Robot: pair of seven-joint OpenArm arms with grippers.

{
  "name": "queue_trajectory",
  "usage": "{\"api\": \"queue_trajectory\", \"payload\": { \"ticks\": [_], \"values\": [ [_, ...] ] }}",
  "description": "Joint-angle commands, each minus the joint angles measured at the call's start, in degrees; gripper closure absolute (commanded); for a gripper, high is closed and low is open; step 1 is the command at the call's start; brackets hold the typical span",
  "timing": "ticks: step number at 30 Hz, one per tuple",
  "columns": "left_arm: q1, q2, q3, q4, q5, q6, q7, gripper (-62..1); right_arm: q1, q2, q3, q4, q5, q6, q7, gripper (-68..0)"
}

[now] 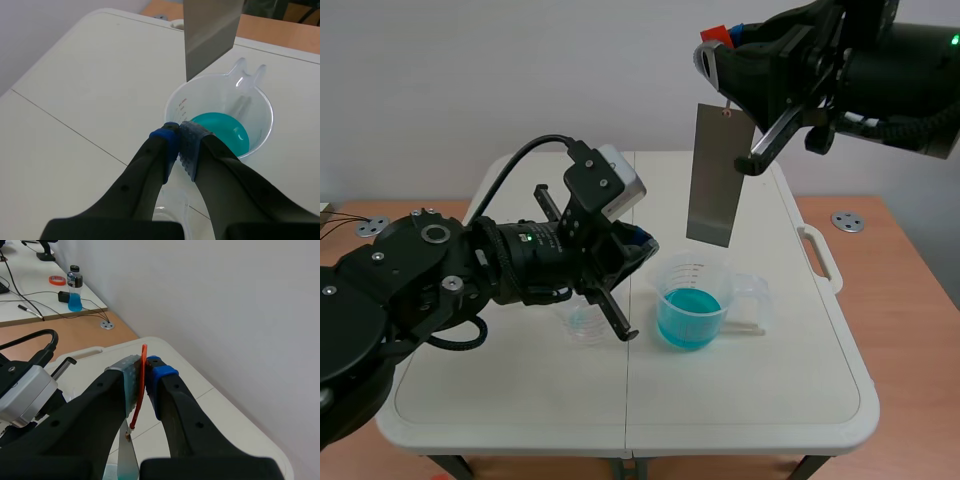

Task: Hold the metal plate by the orange handle, dip it into the blue solution, take it out and point at it, then put the plate back in the beaker on the left.
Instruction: 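Point at the plate with the left hand, then lower the plate into the blue solution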

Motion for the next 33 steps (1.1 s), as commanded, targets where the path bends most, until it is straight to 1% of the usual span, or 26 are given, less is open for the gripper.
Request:
{"api": "queue_trajectory", "payload": {
  "ticks": [1, 9, 10, 14, 16, 18, 23, 26, 28, 31, 33],
  "values": [
    [-0.81, 0.31, -0.11, 0.87, -0.04, 1.03, -0.83, -2.3, 0.68, 0.07, 0.09, 0.94, 0.83, -0.26, 1.07, -1.3],
    [-0.79, -0.07, -0.17, 0.87, -0.02, 1.11, -1.01, -2.4, 0.68, 0.07, 0.09, 0.94, 0.83, -0.26, 1.05, -1.3],
    [-0.76, -0.48, -0.17, 0.87, -0.07, 1.38, -1.03, -2.4, 0.68, 0.07, 0.09, 0.94, 0.83, -0.26, 1.05, -1.3],
    [-0.17, -3.48, -0.94, 1.51, -1.95, 3.21, -1.11, -3.0, 0.7, 0.07, 0.09, 0.94, 0.83, -0.26, 1.07, -1.3],
    [1.31, -5.97, -2.56, 3.43, -3.85, 3.96, -1.2, -3.0, 0.7, 0.07, 0.09, 0.94, 1.18, -0.26, 1.07, -1.3],
    [3.43, -9.42, -4.96, 6.38, -6.27, 4.0, -1.25, -3.0, 0.7, 0.07, 0.09, 0.94, 1.62, -0.26, 1.07, -1.3],
    [11.82, -20.72, -12.68, 15.63, -14.84, 4.02, -1.33, -3.0, 0.68, -0.07, 0.09, 0.94, 1.92, -0.26, 0.79, -1.3],
    [19.04, -28.02, -18.84, 20.15, -20.2, 4.02, -1.68, -3.0, 0.68, -0.09, 0.09, 0.94, 1.92, -0.26, 0.79, -1.3],
    [24.65, -32.3, -23.69, 22.16, -23.17, 4.04, -1.68, -3.0, 0.68, -0.09, 0.09, 0.94, 1.92, -0.26, 0.76, -1.3],
    [33.9, -37.2, -31.54, 23.15, -26.75, 4.07, -1.68, -3.0, 0.68, -0.09, 0.02, 0.9, 1.9, -0.26, 0.61, -1.3],
    [40.33, -39.12, -36.72, 22.95, -28.02, 4.55, -1.66, -3.0, 0.68, -0.31, -0.02, 0.72, 1.9, -0.26, 0.61, -1.3]
  ]
}}
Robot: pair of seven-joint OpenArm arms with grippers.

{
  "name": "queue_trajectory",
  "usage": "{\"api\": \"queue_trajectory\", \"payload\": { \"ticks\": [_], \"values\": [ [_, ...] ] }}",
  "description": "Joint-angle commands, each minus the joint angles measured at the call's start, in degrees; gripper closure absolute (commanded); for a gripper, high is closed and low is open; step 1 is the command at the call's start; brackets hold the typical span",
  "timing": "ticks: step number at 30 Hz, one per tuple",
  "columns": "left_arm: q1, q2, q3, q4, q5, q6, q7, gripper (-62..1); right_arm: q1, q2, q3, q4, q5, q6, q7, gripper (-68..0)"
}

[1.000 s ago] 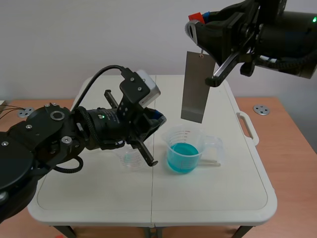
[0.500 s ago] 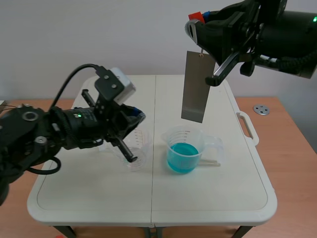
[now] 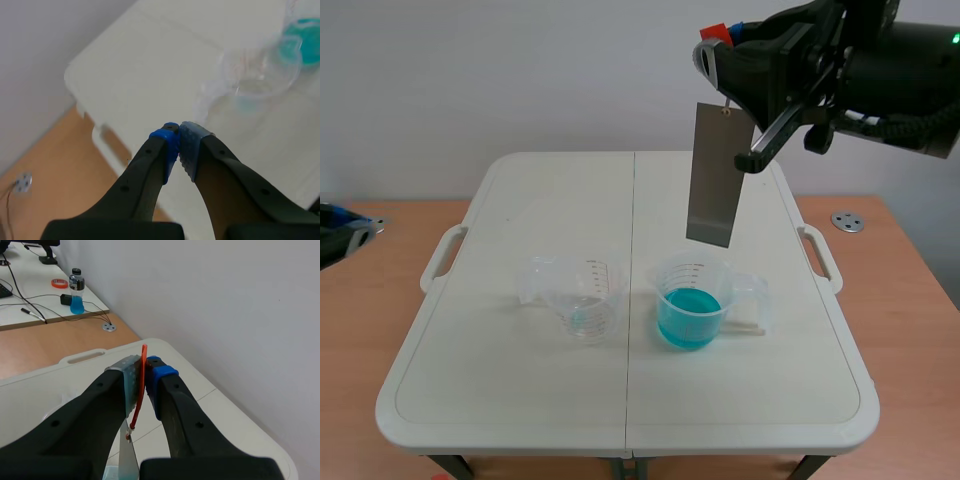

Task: Hold the metal plate by the orange handle, dip it into the blue solution, take it out and point at it, then put the plate back in the beaker on the left.
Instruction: 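Lower the plate into the blue solution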

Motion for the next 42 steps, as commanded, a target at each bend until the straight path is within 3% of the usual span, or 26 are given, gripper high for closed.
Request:
{"api": "queue_trajectory", "payload": {
  "ticks": [1, 5, 9, 15, 20, 26, 32, 42],
  "values": [
    [4.37, 0.26, -2.91, -0.96, -0.42, 1.29, -0.57, -3.0, 0.68, -0.52, -0.04, 0.59, 0.85, -0.26, 0.87, -1.3],
    [16.94, 0.17, -10.6, -1.53, -0.35, 4.39, -0.61, -3.0, 0.68, -0.98, -0.85, -0.57, 0.83, -0.26, 0.9, -1.3],
    [26.69, 1.03, -12.39, -4.35, -0.37, 4.42, -2.19, -3.0, 0.81, -0.98, -2.12, -2.78, 0.83, -0.26, 1.36, -1.3],
    [33.42, 8.48, -11.67, -11.47, 0.72, 3.72, -6.54, -3.0, 1.01, -1.64, -3.37, -7.37, 0.81, -0.2, 2.8, -1.2],
    [33.35, 14.58, -7.37, -17.38, 7.34, 3.52, -11.21, -3.0, 0.98, -3.67, -3.37, -11.37, 0.76, 2.43, 2.84, -1.3],
    [33.18, 19.43, 0.87, -21.33, 11.74, 3.54, -13.99, -3.0, 0.98, -5.62, -3.41, -15.69, 0.59, 2.78, 3.54, -1.2],
    [31.78, 22.36, 9.22, -25.24, 14.78, 3.56, -13.97, -3.0, 1.01, -6.38, -4.26, -20.5, 0.15, 4.26, 6.62, -1.2],
    [26.99, 23.19, 18.43, -32.92, 14.73, 3.56, -13.75, -3.0, 0.98, -7.65, -5.99, -26.27, -4.11, 5.14, 10.58, -1.2]
  ]
}}
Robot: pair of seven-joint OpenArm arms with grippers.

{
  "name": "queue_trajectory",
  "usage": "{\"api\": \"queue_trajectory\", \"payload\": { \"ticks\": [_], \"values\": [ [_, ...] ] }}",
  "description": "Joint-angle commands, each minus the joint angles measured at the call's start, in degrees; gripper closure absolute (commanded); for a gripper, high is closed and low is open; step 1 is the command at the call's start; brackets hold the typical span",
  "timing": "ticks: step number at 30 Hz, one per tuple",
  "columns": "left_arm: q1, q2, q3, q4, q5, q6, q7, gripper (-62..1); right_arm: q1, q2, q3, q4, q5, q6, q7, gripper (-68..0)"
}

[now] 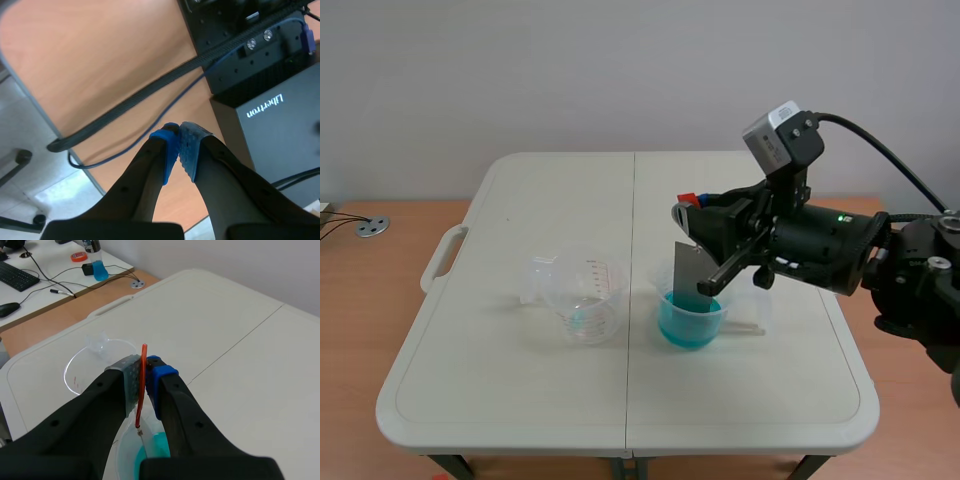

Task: Hold the metal plate by the orange handle, dip it into the blue solution, take it out and point at it, then put the plate back in the beaker on the left.
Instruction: 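Lower the plate into the blue solution, then hold the plate still in the solution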

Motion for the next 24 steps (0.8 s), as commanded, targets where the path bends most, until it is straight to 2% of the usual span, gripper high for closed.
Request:
{"api": "queue_trajectory", "payload": {
  "ticks": [1, 4, 24],
  "values": [
    [0.63, -0.35, -0.09, 0.55, -0.33, -0.11, -0.2, -3.0, 0.98, 0.17, 0.09, 0.28, -0.02, 0.15, 1.36, -1.2],
    [0.48, -0.35, 0.26, -0.33, -0.33, -0.13, -0.17, -3.0, 0.98, 0.2, 0.09, -0.46, -1.29, 0.31, 1.84, -1.2],
    [0.48, -0.35, 0.24, -0.57, -0.35, -0.13, 0.02, -3.0, 0.98, 0.2, 0.11, -0.63, -1.33, 0.31, 1.88, -1.3]
  ]
}}
